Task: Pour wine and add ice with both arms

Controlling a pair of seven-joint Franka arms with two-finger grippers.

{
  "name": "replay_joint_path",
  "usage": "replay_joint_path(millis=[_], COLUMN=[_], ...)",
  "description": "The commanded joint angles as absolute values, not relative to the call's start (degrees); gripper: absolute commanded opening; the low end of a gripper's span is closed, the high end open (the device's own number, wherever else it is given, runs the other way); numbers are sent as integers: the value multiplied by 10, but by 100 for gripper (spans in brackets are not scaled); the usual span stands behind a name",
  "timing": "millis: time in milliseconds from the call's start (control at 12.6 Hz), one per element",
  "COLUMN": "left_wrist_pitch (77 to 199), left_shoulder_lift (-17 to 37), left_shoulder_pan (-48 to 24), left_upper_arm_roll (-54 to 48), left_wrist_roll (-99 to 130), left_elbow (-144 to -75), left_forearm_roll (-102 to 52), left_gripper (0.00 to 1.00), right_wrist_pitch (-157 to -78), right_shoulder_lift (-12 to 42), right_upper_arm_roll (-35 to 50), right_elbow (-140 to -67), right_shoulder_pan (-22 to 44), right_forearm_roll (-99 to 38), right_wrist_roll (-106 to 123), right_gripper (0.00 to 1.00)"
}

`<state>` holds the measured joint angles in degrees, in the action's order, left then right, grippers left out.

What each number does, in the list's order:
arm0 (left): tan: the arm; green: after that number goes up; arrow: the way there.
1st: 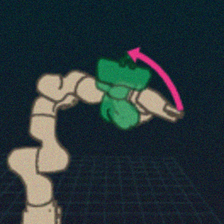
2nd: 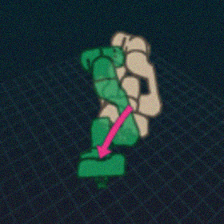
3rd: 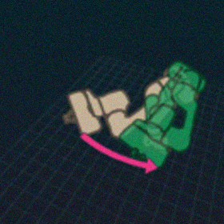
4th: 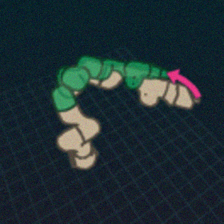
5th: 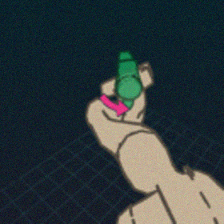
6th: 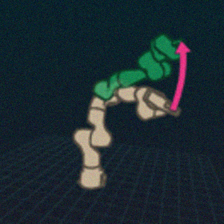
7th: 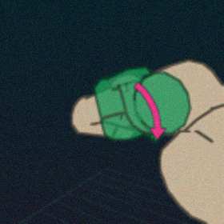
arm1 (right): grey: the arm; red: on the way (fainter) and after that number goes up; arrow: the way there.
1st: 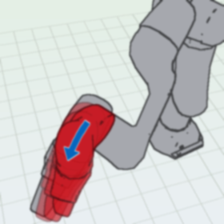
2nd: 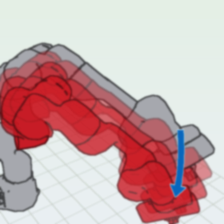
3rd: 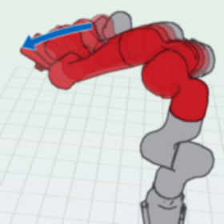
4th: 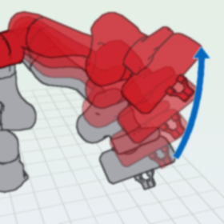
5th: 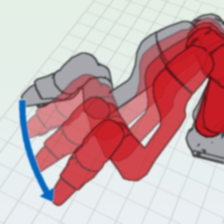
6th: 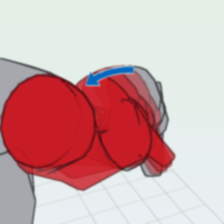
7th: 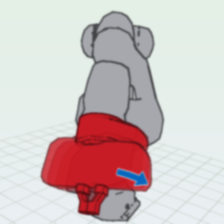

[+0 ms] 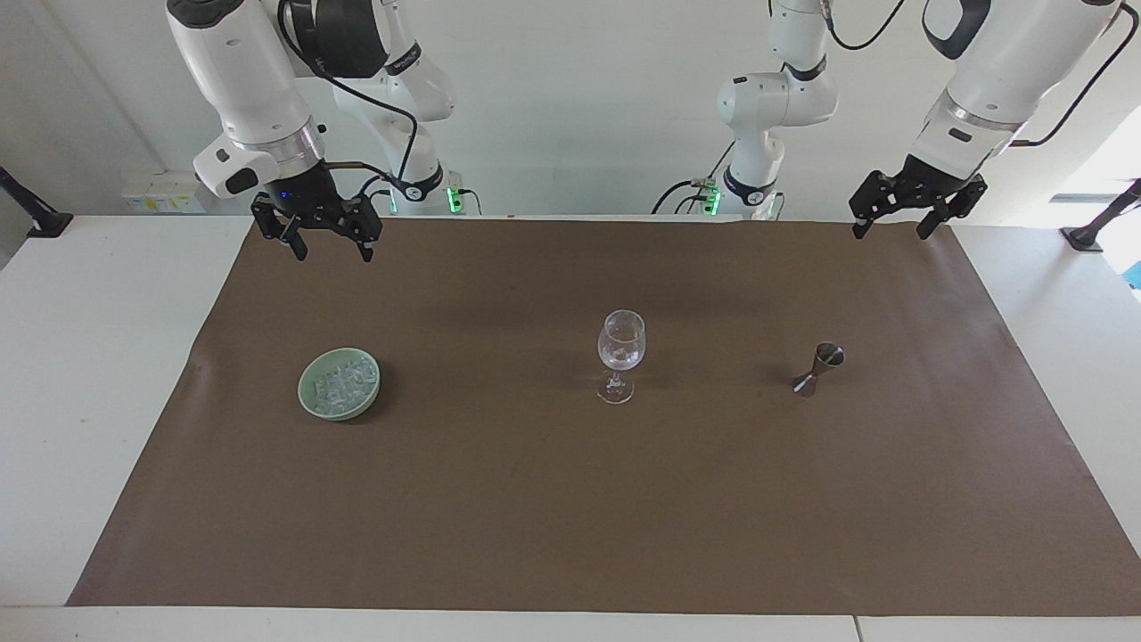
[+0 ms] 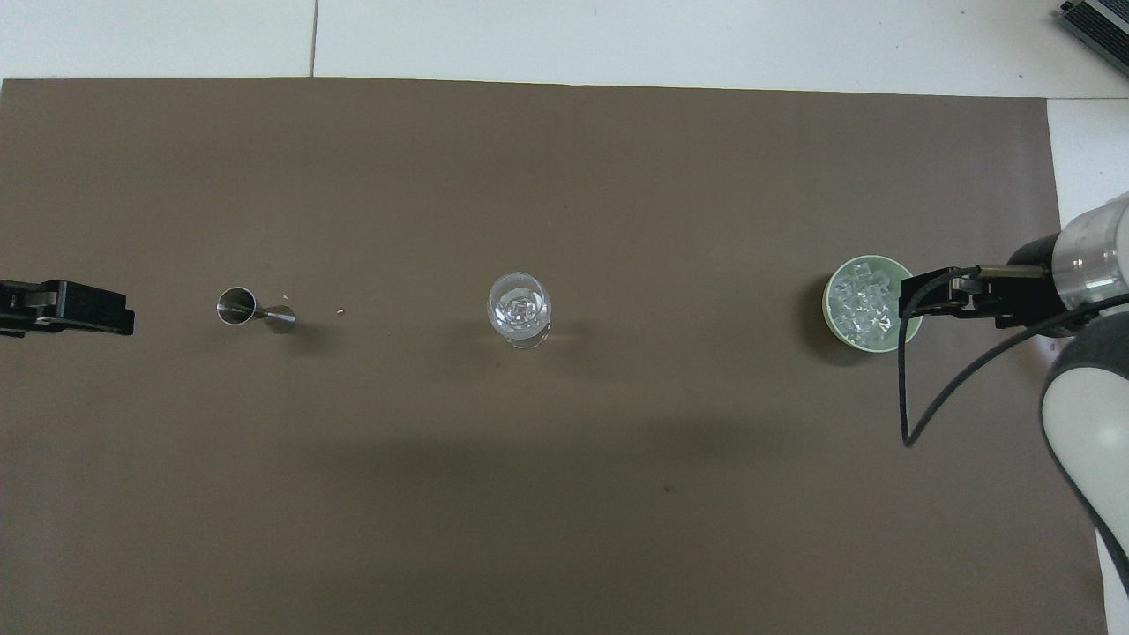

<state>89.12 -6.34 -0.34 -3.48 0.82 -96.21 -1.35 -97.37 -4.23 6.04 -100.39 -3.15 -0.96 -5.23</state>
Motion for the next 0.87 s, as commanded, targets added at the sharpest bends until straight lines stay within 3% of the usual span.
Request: replay_joint_path(millis=[0,795], left_wrist_pitch=[892,884], left_shoulder_lift=[-83,-83], left_shoulder_pan=[-14,-8], left_upper_arm_roll=[-28,-27], left_wrist_roll=[4,5], left_elbow=[-972,-973], left_forearm_roll=[-18,-18], left_gripper=[100,100], right_wrist_pitch=[-979,-979], right_shoulder_lift=[-58,-56], right_upper_arm_roll=[66,66], right_elbow=[-1020,-1017], right_shoulder_pan=[-41,-47], right_forearm_roll=[-6,-7], right_wrist_roll=[-35,-35], right_gripper=[100,100])
